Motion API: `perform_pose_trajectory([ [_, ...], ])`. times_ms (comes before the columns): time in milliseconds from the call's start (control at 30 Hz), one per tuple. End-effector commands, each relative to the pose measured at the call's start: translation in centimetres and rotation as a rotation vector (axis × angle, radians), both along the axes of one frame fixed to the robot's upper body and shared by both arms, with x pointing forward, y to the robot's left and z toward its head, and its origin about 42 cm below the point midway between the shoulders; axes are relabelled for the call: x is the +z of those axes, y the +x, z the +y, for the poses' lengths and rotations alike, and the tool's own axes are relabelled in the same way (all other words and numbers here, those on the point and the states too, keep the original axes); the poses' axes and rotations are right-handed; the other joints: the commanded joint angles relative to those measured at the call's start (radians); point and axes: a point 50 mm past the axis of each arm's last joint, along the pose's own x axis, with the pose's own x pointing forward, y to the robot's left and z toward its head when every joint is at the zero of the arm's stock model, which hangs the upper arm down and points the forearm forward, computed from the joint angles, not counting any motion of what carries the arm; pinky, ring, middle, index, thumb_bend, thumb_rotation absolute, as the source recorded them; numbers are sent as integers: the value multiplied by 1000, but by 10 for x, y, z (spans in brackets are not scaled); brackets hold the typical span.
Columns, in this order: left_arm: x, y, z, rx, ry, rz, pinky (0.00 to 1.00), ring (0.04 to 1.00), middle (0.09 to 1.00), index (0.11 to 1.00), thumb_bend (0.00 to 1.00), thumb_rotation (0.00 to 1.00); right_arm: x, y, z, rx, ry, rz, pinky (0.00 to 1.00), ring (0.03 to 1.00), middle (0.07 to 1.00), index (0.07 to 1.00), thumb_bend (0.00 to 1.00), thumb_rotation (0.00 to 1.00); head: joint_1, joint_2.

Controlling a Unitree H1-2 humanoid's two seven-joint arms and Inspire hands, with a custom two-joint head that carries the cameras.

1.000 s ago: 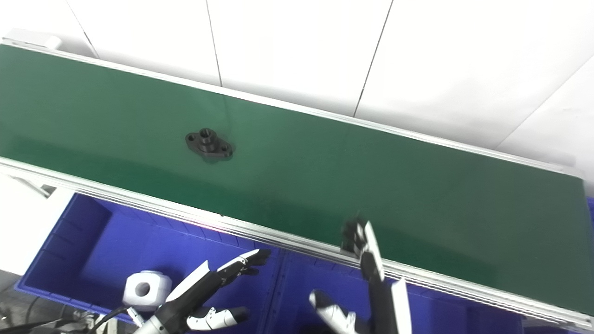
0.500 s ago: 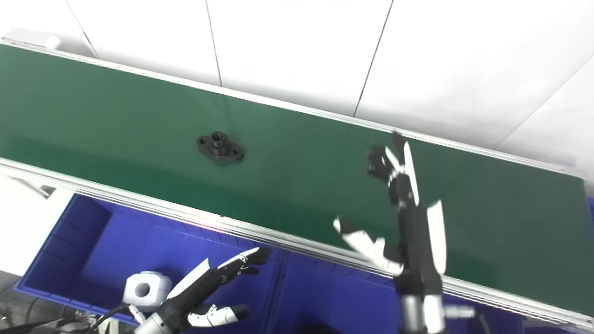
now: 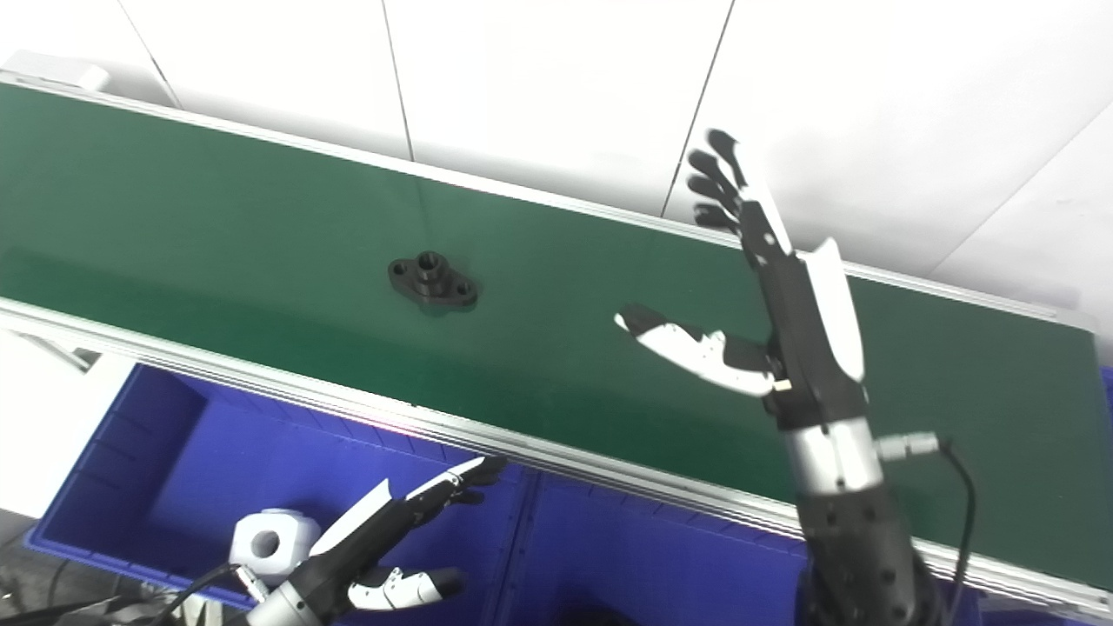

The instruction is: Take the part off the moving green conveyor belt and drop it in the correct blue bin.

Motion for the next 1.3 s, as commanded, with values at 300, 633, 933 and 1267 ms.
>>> perform_pose_trajectory([
  [300,7,13,4,-8,-32,-61,866,925,950,938,588,787,33,46,30,35,-239,-3,759,869,921,958,700,477,-45,-1],
  [633,8,16,9,-9,-5,-76,857,921,950,940,576,817,19,83,58,32,-375,50,742,868,918,948,729,439,-88,-20],
  [933,6,15,14,-8,-8,-60,866,929,959,944,562,836,-6,106,78,40,-424,42,763,852,873,875,721,429,-129,-23],
  [1267,4,12,20,-6,0,-48,864,929,961,940,560,873,-29,113,93,41,-496,57,772,852,870,882,706,431,-195,-31],
])
